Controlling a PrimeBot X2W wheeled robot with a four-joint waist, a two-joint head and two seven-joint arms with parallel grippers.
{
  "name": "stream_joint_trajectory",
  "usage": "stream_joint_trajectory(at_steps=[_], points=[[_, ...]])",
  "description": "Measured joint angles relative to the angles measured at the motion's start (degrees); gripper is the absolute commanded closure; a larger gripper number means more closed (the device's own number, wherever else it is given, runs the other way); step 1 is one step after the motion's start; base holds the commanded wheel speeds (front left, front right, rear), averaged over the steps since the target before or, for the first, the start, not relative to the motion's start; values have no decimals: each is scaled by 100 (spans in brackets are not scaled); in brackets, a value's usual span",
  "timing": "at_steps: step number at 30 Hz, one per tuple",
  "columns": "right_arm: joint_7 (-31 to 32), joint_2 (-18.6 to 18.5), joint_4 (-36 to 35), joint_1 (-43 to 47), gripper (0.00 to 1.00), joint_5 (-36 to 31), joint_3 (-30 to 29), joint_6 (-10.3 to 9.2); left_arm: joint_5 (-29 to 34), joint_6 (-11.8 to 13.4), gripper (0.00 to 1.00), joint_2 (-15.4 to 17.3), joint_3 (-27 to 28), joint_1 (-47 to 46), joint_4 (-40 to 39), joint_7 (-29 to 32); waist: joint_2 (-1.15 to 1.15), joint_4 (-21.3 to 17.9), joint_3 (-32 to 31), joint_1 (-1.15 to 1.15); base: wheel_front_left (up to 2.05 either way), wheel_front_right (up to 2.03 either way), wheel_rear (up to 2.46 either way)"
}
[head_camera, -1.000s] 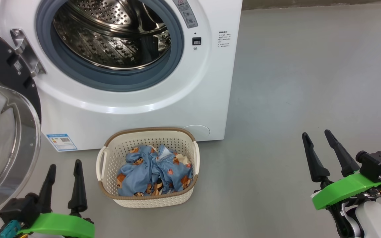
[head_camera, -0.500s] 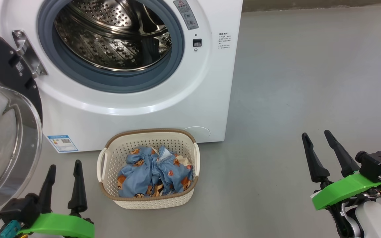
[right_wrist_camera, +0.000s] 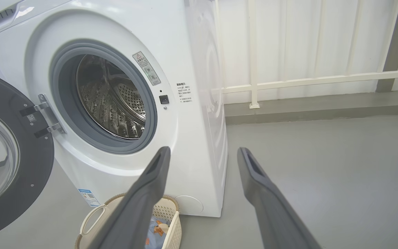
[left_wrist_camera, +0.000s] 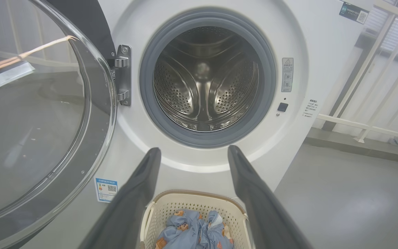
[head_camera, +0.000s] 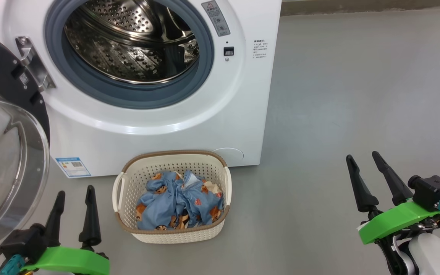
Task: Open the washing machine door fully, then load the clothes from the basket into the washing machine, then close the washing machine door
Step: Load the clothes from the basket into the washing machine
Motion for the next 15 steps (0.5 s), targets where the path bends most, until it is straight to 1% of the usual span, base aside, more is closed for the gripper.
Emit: stream_joint_trajectory(at_steps=[9,15], points=[[0,-5,1,0,0,0,34,0,0,0,0,-2,-1,0,11,0,0,13,-10,0,105,-106,1],[0,-7,0,0,0,0,30,0,0,0,0,-1,2,0,11,0,0,29,26,0,144,-146,2]])
